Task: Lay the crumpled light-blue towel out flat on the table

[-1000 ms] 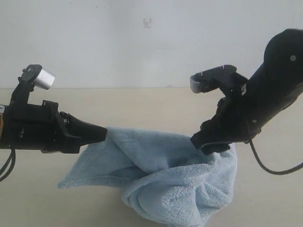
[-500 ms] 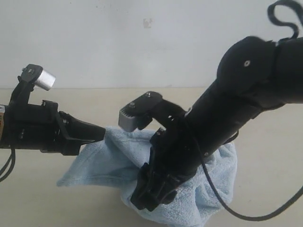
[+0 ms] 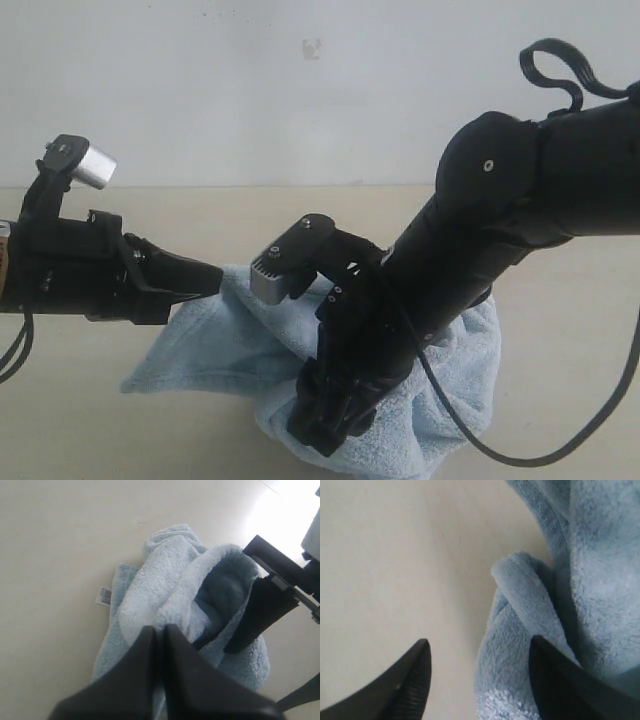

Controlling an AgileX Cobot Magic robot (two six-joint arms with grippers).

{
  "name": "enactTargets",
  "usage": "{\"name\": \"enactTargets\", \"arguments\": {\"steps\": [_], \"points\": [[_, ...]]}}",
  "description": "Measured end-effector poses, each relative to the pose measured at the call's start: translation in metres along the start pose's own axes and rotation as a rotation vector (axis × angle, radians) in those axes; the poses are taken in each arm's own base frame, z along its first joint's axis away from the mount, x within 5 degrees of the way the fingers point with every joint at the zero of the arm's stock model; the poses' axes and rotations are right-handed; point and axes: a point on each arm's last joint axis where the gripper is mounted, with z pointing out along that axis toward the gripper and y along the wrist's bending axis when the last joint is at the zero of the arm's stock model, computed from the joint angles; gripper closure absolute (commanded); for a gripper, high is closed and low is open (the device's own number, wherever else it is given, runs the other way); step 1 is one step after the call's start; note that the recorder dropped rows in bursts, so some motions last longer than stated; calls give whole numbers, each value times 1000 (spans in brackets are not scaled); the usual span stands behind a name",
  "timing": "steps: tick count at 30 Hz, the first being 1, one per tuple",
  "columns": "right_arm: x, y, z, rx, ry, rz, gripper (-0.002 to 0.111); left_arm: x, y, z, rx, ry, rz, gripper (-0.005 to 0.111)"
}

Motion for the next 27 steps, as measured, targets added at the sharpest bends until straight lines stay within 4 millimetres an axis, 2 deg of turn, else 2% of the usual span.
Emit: {"name": "enactTargets", "arguments": {"steps": [5,11,14,18,27], "points": [[-3,3,-5,-20,3,-64,53,0,0,0,-3,-4,-5,103],[-18,13,-41,9,-70,-139,53,0,0,0,-3,-4,-5,103],[-18,10,-49,72,-70,-192,53,0,0,0,-3,-4,-5,103],[-14,3,-37,84,-15,-209,53,0,0,0,-3,-4,-5,103],[3,-16,17,10,166,-173,53,0,0,0,1,-3,-4,103]]}}
